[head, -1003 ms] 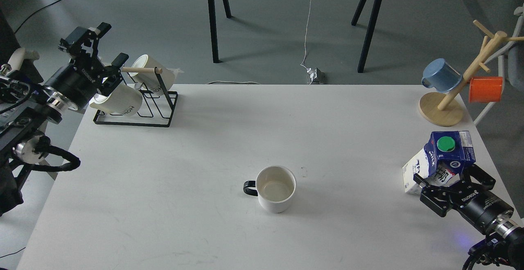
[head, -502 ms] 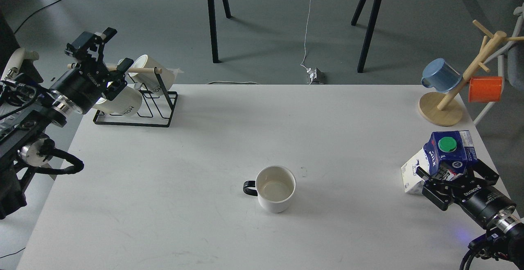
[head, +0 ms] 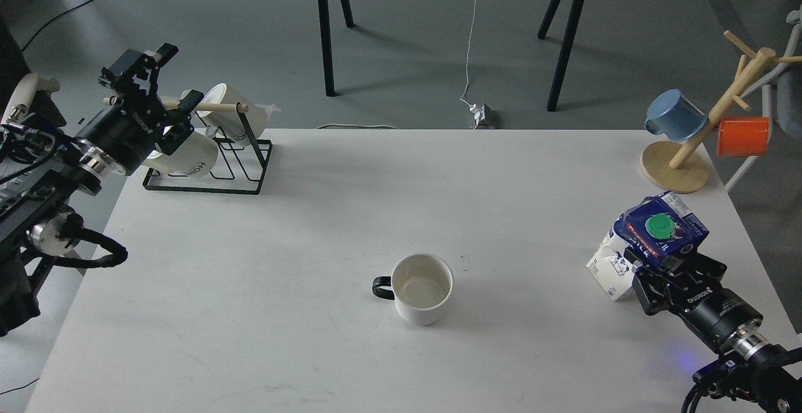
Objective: Place cup and milk with both arms
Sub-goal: 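Lift the milk carton and carry it beside the white mug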
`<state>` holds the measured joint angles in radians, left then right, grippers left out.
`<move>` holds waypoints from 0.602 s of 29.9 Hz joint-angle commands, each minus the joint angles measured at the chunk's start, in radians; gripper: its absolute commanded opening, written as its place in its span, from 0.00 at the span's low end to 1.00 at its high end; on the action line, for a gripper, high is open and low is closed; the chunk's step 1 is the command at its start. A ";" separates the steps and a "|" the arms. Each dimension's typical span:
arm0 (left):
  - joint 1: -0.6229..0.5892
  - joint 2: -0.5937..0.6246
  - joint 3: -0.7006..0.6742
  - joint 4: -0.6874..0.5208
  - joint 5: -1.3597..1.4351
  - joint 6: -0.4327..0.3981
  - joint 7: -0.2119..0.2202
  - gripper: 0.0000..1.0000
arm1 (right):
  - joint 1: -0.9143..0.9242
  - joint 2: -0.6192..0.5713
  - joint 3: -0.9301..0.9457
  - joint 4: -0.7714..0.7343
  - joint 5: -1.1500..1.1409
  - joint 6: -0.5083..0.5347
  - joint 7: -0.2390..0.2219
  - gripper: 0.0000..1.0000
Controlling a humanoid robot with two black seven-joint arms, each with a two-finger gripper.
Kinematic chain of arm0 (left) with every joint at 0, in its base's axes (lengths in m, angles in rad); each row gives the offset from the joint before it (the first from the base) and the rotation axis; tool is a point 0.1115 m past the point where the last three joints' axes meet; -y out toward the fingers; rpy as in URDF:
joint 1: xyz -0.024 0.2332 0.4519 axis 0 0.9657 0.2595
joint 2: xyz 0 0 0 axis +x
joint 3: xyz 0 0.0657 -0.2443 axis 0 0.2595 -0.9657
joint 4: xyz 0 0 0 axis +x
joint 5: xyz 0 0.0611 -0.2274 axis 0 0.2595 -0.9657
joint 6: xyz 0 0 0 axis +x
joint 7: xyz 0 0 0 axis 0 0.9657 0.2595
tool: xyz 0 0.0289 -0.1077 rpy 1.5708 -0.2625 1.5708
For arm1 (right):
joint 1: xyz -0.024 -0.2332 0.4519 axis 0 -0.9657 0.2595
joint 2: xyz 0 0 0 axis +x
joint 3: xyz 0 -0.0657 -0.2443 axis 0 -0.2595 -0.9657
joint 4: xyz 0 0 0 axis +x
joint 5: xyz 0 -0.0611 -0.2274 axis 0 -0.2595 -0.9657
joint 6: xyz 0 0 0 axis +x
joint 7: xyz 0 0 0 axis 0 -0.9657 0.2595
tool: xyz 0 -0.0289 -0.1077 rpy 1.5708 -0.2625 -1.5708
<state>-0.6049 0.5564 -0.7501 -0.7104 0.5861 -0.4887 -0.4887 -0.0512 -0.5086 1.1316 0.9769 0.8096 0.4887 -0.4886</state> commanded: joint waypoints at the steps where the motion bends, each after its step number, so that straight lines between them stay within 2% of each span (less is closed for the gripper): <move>1: 0.004 -0.001 0.000 0.000 0.000 0.000 0.000 0.91 | 0.002 0.004 -0.006 0.043 -0.004 0.000 0.000 0.36; 8: 0.007 -0.001 0.000 0.000 0.001 0.000 0.000 0.91 | 0.040 0.059 -0.036 0.157 -0.139 0.000 0.000 0.36; 18: 0.027 0.007 0.000 0.000 0.001 0.000 0.000 0.91 | 0.125 0.226 -0.171 0.121 -0.269 0.000 0.000 0.37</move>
<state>-0.5822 0.5608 -0.7501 -0.7102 0.5876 -0.4887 -0.4887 0.0684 -0.3266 0.9742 1.1180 0.5773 0.4887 -0.4887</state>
